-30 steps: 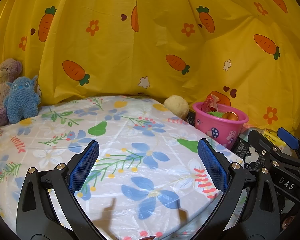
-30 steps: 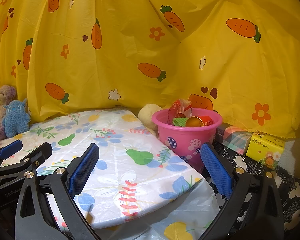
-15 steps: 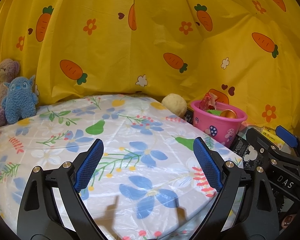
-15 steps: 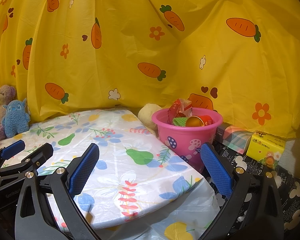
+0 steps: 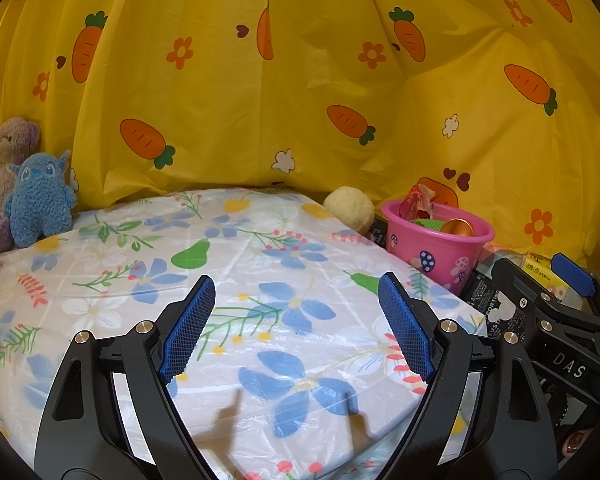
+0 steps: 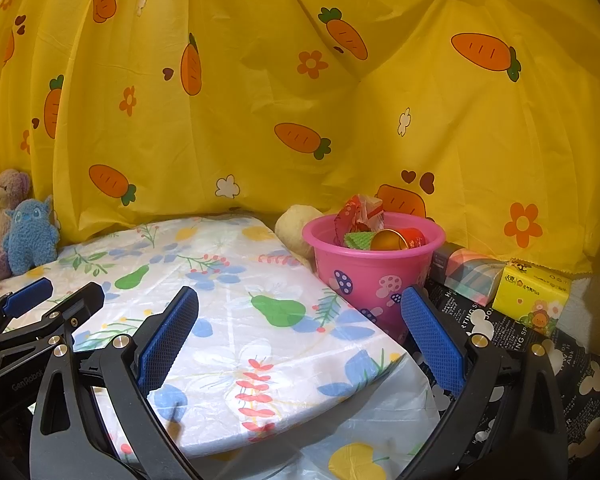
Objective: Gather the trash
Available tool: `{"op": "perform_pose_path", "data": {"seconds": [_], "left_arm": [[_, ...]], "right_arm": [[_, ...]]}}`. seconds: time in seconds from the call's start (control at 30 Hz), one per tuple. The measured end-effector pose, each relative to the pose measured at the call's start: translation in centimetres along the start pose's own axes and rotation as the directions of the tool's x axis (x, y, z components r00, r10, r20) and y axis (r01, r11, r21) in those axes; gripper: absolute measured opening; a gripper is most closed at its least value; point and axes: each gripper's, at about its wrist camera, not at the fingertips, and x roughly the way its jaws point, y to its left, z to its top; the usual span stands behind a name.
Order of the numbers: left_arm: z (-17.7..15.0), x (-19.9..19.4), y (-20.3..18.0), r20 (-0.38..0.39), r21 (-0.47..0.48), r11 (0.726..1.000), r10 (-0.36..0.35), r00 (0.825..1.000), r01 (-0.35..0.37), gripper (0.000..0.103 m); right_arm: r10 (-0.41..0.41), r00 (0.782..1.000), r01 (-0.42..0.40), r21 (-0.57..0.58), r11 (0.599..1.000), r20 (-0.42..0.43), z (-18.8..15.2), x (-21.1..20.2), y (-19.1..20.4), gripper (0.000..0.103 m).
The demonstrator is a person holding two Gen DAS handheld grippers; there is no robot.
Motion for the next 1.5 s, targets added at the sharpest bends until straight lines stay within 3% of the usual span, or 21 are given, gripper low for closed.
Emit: {"op": "perform_pose_path", "data": {"seconds": [1.27, 1.5], "left_arm": [[-0.12, -0.34, 0.07, 0.006, 0.000, 1.000, 0.007, 1.000, -0.007, 0.083], [0.00, -0.68, 0.29, 0.019, -0.008, 0.999, 0.046, 0.999, -0.046, 0.089]], "right_arm": [[0.000, 1.000, 0.000, 0.003, 1.000, -0.002, -0.17, -0.01, -0.29, 0.098], [0.002, 1.000, -0.002, 0.004, 1.000, -0.002, -0.16, 0.00, -0.41, 0.098]]}}
